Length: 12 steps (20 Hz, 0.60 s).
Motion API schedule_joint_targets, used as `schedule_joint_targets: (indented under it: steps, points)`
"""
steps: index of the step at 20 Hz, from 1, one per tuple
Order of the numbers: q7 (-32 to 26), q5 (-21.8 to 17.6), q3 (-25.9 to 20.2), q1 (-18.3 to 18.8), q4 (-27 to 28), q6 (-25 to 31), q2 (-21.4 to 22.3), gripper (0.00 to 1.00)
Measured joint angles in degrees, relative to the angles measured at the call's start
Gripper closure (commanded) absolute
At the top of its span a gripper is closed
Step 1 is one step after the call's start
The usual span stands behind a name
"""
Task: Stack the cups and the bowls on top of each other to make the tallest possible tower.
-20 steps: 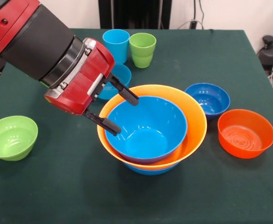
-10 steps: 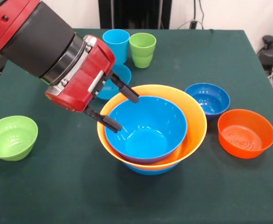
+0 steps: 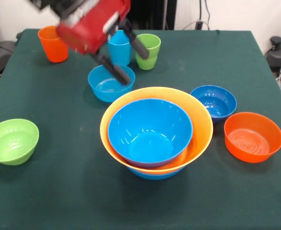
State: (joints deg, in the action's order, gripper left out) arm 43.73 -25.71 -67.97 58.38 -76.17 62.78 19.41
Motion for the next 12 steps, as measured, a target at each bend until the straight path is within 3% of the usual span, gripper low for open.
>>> schedule_joint_targets:
  steps: [7,9,11,12]
  points:
    - [11.64,1.3,0.91,1.33,-13.97,-13.0,13.72,0.0]
    - [19.5,1.45,3.76,-0.99,-18.08,-16.53,20.6,0.0]
    - [22.93,1.34,5.56,-2.66,-19.3,-17.52,23.22,0.0]
    - [27.79,1.07,8.51,-5.52,-20.54,-18.51,26.5,0.0]
